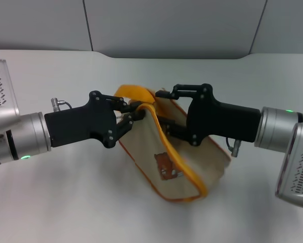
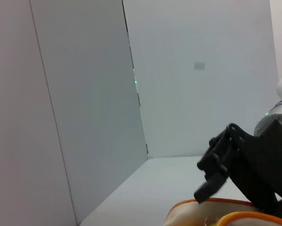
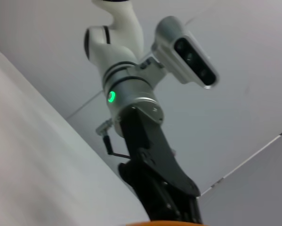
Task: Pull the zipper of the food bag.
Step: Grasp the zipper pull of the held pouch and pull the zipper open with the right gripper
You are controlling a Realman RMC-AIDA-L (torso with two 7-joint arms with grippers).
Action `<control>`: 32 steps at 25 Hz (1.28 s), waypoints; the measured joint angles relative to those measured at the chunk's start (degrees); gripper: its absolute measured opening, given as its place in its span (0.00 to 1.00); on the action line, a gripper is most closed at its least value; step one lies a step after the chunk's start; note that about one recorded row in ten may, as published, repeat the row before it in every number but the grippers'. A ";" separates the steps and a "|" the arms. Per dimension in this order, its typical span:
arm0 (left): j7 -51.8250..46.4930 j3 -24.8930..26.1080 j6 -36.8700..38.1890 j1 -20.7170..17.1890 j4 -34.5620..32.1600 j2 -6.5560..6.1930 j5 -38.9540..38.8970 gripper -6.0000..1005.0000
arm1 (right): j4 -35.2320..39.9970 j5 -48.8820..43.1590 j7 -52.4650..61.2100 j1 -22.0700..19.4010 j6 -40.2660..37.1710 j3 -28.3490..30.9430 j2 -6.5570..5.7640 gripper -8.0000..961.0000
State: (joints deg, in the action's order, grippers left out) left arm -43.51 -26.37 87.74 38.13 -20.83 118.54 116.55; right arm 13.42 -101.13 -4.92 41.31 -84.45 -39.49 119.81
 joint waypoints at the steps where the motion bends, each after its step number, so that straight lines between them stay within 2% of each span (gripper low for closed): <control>1: 0.00 0.00 0.00 0.00 0.00 0.00 0.00 0.12 | -0.02 0.01 0.01 0.02 0.04 0.00 0.03 0.53; 8: 0.00 0.46 0.49 -0.37 0.00 0.03 -0.17 0.12 | -0.07 0.04 0.04 -0.23 0.14 0.42 0.08 0.53; 11: 0.00 0.59 1.13 -0.73 0.07 -0.01 -0.33 0.12 | -0.12 0.05 0.05 -0.40 0.23 0.44 0.08 0.48; 16: 0.33 0.37 1.65 -0.91 0.46 0.02 -0.43 0.11 | -1.18 0.05 0.04 -0.19 0.73 0.25 0.06 0.25; 32: 1.27 0.61 3.75 -2.24 0.57 0.06 -0.72 0.11 | -2.53 -0.38 1.88 0.95 3.28 -0.29 0.07 0.02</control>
State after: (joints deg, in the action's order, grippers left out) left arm -42.24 -25.76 91.49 35.90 -20.26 118.60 115.82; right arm 10.89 -101.51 -3.04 42.26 -81.17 -39.78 119.88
